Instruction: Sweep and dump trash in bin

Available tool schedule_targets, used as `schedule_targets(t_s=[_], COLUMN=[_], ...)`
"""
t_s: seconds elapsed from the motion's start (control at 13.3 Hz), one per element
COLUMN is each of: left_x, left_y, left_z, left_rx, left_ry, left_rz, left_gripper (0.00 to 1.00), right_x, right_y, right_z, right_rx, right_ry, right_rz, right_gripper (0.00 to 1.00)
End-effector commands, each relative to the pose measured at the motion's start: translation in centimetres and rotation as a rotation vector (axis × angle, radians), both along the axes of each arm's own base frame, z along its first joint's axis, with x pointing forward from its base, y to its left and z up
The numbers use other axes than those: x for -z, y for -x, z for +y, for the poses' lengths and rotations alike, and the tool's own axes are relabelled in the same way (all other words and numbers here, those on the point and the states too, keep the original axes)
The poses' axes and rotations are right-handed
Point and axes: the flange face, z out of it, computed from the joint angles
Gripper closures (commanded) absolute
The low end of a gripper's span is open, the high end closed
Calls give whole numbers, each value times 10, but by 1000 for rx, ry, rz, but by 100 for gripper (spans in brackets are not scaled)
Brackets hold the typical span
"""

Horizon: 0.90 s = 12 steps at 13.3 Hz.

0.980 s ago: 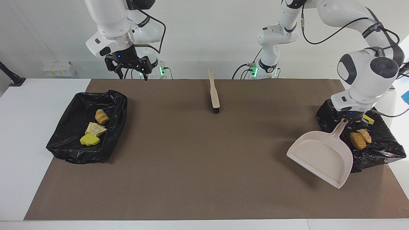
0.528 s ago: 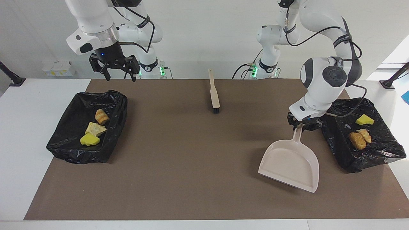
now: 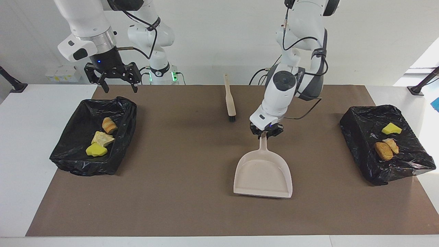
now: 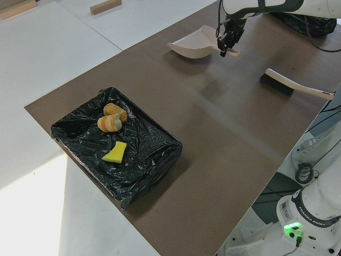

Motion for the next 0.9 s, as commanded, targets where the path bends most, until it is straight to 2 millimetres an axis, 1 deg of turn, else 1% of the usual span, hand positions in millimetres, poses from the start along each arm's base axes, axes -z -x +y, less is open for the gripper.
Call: schedule_targets(t_s=[0.0,0.08,0.15,0.23,0.38,0.45,0.53,0.6,0.68,0.75,0.83], left_x=[40,42,41,36,8,-6,-22,-33,-40,-42,-55], left_y=[13,14,12,12,9,4,-2,-7,-15,-24,-33], left_z=[-63,-70,-65,-61,-42,-28,-10,1,12,26,46], left_rx=[-112,-126,-134,-140,-160,-174,-199,-213,-229,-236,-217], left_ry=[40,43,39,32,18,17,18,16,13,11,13], left_rz=[-42,-47,-41,-31,-19,-16,-19,-20,-26,-32,-56], left_gripper=[100,100,54,1,0,0,0,0,0,0,0], right_x=[2,1,2,2,2,2,2,2,2,2,1], right_y=[1,2,3,3,3,3,3,3,3,3,3], right_z=[2,2,5,7,8,5,3,2,2,6,6], right_rx=[-22,-21,-21,-24,-26,-23,-18,-16,-16,-21,-23], right_ry=[-4,-3,-3,-3,-3,-3,-3,-3,-3,-3,-3], right_rz=[-11,-11,-6,-4,-4,-3,-6,-7,-6,-7,-10], right_gripper=[0,0,0,0,0,0,0,0,0,0,0])
